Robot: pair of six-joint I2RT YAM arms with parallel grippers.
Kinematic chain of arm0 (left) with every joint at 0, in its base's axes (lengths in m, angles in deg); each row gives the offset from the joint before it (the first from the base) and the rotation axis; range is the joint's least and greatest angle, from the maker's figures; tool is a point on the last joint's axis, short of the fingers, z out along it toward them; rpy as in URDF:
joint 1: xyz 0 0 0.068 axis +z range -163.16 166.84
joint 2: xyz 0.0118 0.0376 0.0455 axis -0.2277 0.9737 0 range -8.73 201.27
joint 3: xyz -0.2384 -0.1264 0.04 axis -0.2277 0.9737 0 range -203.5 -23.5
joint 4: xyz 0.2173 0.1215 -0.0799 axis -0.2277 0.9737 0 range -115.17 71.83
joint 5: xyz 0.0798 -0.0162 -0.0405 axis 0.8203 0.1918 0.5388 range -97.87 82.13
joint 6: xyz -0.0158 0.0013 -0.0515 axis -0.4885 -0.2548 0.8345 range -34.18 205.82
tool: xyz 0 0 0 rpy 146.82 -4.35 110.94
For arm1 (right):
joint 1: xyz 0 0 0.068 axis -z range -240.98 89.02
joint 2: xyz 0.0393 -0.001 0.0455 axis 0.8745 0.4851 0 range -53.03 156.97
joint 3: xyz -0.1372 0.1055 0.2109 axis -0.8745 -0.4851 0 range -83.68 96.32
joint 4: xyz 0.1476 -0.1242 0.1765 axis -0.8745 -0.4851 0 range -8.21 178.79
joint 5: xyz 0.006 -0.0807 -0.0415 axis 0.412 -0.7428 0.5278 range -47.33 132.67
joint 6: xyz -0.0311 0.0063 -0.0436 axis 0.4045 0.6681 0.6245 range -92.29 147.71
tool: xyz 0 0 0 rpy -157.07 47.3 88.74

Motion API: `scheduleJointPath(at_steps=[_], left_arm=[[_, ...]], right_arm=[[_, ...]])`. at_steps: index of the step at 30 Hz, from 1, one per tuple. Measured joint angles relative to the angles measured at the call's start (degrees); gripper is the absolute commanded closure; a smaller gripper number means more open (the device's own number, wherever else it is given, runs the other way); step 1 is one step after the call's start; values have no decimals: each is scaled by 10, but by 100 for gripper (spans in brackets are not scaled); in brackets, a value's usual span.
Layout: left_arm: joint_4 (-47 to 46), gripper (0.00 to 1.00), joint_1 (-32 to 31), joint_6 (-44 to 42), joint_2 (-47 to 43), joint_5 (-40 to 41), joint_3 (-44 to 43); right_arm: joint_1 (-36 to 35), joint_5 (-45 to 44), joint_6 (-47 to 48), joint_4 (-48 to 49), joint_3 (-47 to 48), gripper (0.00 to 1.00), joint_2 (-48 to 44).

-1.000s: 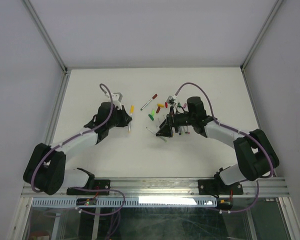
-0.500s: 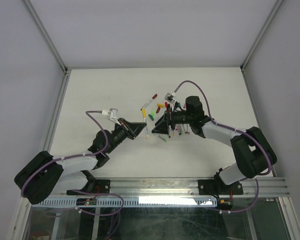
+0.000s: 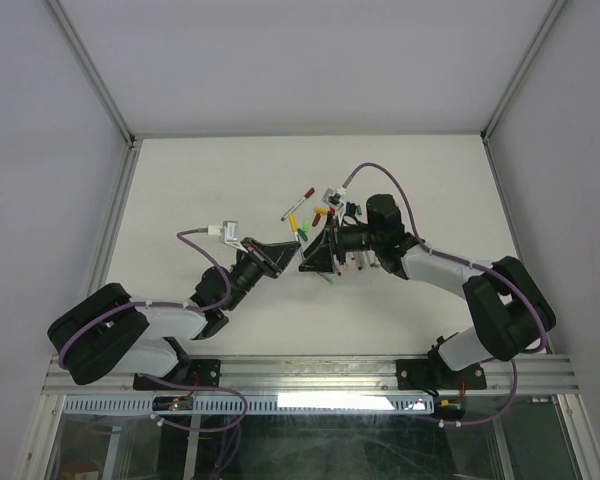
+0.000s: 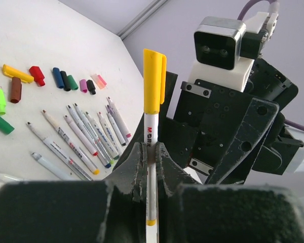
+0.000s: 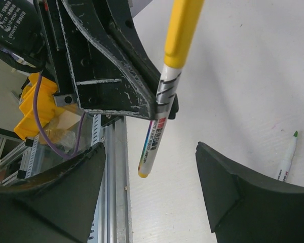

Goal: Open the pen caps
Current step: Pick up the pen from the center of the board.

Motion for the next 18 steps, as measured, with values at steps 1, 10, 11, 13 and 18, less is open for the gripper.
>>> scheduleJointPath(at_steps=[1,10,11,13,18], left_arm=[[-6,100,-1,1,5,1,-1],[-33,100,-16,3,26,11,-6],[-35,100,-16,3,27,11,-7],[-39,100,-19,3,30,12,-9],[-45,95,-22,1,32,11,-10]], right_arm=[[-2,0,-1,0,0,31,0],[-10,2,-12,0,0,70,0],[-10,2,-12,-1,0,76,0],[-10,3,-14,-2,0,89,0],[-8,0,-22,-12,0,100,0]])
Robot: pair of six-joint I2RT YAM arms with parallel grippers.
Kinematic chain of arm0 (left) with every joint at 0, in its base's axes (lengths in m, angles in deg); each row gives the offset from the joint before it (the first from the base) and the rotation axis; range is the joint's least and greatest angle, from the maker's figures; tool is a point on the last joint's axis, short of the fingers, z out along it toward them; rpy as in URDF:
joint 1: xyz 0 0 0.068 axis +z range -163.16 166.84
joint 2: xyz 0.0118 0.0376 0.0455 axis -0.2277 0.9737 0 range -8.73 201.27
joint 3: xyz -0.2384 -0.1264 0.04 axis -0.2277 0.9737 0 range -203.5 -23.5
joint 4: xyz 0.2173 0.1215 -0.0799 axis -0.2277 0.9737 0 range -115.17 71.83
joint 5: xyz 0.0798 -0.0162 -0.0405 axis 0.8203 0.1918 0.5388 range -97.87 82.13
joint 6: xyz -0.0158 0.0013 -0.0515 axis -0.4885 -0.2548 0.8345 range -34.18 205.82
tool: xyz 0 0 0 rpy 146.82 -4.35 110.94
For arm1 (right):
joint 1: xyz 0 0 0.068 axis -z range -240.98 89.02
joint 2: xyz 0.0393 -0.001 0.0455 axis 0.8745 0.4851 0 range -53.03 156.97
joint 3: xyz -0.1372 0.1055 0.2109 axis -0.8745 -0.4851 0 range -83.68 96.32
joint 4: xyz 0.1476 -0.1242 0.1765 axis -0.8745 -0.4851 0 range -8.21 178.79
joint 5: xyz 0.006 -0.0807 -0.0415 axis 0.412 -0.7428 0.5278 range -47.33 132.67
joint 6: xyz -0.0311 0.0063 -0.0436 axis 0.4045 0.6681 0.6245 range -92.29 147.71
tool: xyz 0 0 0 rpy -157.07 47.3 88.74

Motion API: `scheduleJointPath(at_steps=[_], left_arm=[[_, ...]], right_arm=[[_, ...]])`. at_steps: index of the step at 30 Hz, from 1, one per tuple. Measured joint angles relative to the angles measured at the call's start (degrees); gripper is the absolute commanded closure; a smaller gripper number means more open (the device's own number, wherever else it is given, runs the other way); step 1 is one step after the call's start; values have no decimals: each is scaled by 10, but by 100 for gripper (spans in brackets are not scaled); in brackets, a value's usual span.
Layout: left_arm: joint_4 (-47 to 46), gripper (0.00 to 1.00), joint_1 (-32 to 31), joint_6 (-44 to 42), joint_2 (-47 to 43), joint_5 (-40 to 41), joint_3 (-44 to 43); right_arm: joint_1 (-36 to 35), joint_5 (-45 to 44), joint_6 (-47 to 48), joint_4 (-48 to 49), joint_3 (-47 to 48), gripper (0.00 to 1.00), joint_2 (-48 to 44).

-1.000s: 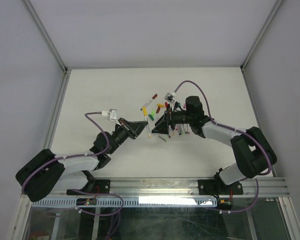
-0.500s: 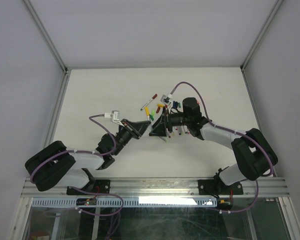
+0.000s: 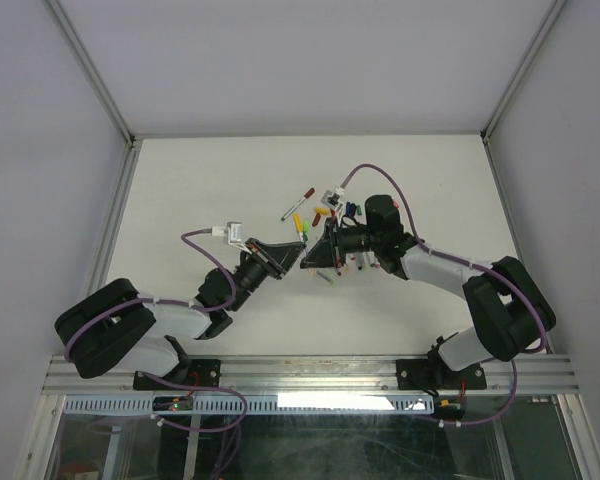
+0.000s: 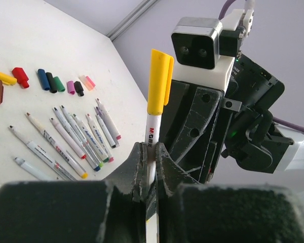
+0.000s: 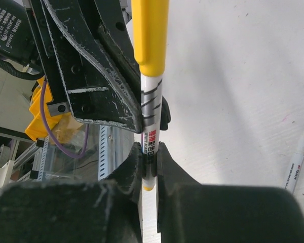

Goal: Open the pen caps
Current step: Pick up the pen from the center of the board, then open the pen cap from the pen.

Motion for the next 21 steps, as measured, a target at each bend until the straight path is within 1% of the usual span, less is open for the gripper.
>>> scheduleJointPath(at_steps=[2,6,8,9,10,12,13,17,21], left_arm=[[0,75,0,0,0,0,0],[-1,52,-1,0,-2,0,0],[0,36,0,-3,-10,-3,0],[-1,25,0,-6,-16,-5,0],[-1,17,-1,-11,-24,-9,1],[0,4,0,-20,-45,-19,3],[0,1,0,-25,-57,-23,4],[16,1,16,-45,-113,-49,6],[65,1,64,-58,-163,-104,1]], right_arm=[[1,3,1,-8,2,100,0],[3,25,14,-37,20,100,0],[7,44,23,-52,31,100,0],[11,54,29,-61,36,100,0],[16,65,37,-71,41,100,0],[26,85,54,-90,50,100,0],[31,96,62,-99,54,100,0],[44,129,90,-132,66,100,0],[52,159,115,-160,75,100,0]])
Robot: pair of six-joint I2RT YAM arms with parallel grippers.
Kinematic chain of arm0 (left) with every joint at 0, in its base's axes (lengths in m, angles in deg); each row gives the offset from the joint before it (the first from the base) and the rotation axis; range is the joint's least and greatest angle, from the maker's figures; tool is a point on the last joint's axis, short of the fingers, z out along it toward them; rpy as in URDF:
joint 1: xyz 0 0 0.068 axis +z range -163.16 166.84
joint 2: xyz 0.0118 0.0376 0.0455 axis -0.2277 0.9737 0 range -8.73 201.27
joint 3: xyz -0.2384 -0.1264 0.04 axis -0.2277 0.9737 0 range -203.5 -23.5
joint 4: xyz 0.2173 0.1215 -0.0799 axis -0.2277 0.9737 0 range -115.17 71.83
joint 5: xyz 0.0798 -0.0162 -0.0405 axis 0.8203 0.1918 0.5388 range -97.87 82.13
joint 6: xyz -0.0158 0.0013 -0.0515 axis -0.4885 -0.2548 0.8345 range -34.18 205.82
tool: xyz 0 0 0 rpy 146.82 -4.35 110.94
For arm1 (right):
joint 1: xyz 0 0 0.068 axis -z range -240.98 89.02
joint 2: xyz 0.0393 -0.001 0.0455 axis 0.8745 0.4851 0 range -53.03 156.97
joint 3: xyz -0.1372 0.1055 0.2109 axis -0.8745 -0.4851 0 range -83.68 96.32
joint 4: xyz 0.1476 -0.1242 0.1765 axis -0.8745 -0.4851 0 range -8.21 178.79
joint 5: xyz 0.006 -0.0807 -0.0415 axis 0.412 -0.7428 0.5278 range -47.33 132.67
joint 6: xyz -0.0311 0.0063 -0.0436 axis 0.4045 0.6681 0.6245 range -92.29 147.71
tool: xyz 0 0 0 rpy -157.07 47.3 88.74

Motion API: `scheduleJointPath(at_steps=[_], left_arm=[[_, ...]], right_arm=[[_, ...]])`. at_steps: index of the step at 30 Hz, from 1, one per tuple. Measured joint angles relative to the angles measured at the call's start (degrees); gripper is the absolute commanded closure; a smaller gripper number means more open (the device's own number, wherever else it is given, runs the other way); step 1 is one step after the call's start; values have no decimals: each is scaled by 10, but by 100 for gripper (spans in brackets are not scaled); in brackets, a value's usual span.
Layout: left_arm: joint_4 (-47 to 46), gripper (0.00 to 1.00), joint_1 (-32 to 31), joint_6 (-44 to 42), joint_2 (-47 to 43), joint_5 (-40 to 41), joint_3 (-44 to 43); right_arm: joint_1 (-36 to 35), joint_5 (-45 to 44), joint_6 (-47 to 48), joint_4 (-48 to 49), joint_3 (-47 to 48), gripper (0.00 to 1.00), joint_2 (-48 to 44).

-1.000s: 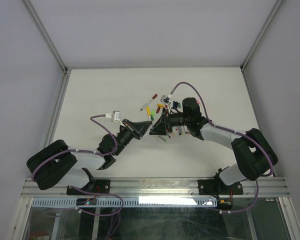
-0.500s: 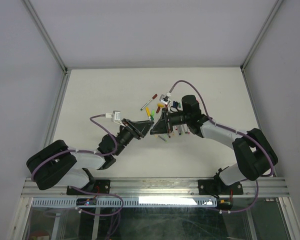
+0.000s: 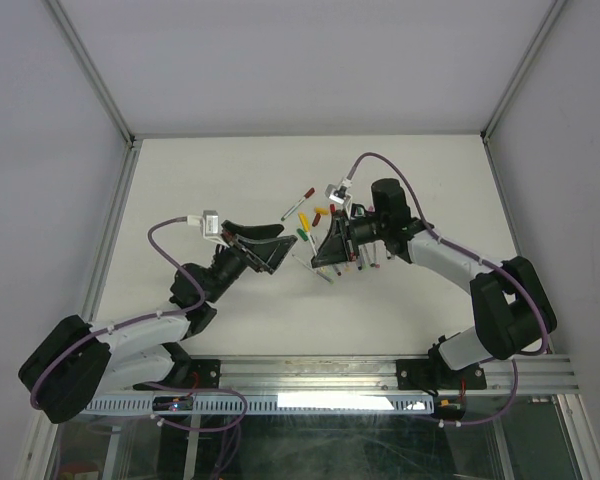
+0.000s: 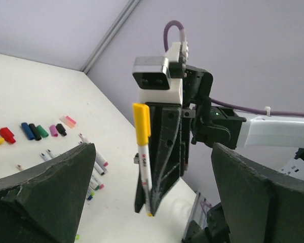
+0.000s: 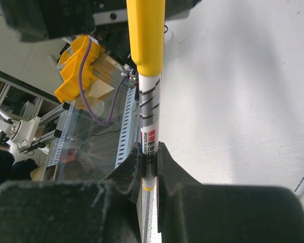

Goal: Open the pen caps
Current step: Open the pen cap from the pen.

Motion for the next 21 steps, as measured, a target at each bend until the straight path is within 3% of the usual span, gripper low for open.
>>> scheduleJointPath(at_steps=[8,14,21], left_arm=[[2,1,109,38,25,-170,-29],[-22,1,117,59,75,-255,-56],[-58,5,139,61,111,-289,-73]], right_arm=[[7,34,30,-35,8,100,0],[9,51,37,-44,8,100,0],[10,69,41,-47,8,100,0]])
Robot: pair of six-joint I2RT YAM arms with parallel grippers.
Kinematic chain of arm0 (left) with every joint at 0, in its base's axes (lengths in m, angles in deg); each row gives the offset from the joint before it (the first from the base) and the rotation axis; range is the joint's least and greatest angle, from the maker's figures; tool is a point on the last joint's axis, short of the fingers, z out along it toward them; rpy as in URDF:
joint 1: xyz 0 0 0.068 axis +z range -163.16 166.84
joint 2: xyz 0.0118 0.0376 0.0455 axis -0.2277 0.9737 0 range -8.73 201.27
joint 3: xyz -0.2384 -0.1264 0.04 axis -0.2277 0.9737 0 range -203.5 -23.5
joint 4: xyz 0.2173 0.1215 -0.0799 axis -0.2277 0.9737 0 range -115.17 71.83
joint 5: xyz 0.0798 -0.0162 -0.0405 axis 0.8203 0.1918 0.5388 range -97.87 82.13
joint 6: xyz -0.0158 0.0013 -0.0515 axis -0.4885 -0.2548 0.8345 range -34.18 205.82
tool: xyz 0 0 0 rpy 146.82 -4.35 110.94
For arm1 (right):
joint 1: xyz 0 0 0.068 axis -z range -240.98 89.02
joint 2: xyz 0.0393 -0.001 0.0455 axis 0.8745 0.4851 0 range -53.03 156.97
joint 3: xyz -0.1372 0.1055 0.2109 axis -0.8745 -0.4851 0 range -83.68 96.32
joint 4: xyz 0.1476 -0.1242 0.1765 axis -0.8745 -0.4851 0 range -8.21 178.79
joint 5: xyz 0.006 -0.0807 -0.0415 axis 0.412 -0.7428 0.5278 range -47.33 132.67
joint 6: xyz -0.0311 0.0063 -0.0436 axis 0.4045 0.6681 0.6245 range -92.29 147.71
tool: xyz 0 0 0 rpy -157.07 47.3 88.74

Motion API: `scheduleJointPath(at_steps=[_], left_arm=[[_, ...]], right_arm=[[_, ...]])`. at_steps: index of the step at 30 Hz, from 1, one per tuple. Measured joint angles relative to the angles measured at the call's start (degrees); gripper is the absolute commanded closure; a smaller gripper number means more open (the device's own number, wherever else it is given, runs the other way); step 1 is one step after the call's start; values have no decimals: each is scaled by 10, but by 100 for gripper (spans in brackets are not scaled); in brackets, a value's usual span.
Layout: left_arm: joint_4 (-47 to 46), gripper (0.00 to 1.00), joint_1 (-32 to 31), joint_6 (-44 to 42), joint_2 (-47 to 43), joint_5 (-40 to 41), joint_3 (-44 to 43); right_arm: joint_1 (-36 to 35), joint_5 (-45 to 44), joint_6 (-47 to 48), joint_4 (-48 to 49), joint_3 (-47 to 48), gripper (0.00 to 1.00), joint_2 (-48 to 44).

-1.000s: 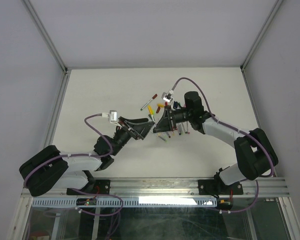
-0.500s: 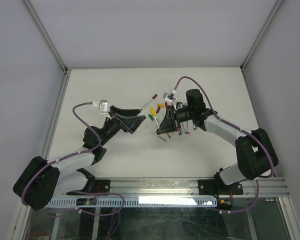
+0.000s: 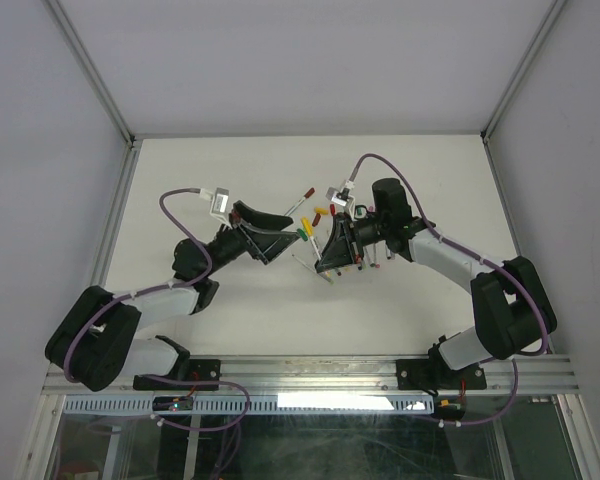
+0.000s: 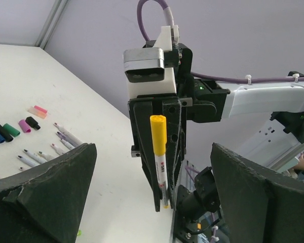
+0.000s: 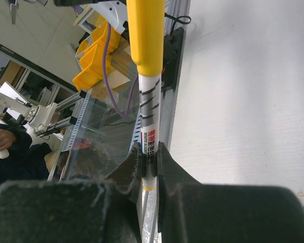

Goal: Open the pen caps
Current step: Open the pen cap from the pen.

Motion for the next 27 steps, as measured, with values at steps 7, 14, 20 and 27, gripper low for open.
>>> scheduleJointPath(at_steps=[7,14,20,27], left_arm=[[-39,17,3,17,52,-27,-27],[-85,36,3,55,106,-70,-69],[-97,48,0,91,157,-84,-78],[-101,50,-14,100,163,-84,-78]], right_arm=[[0,16,3,-1,0,100,0],[0,21,3,-2,2,100,0],[0,20,5,-4,3,100,0],[1,19,5,-12,5,100,0]])
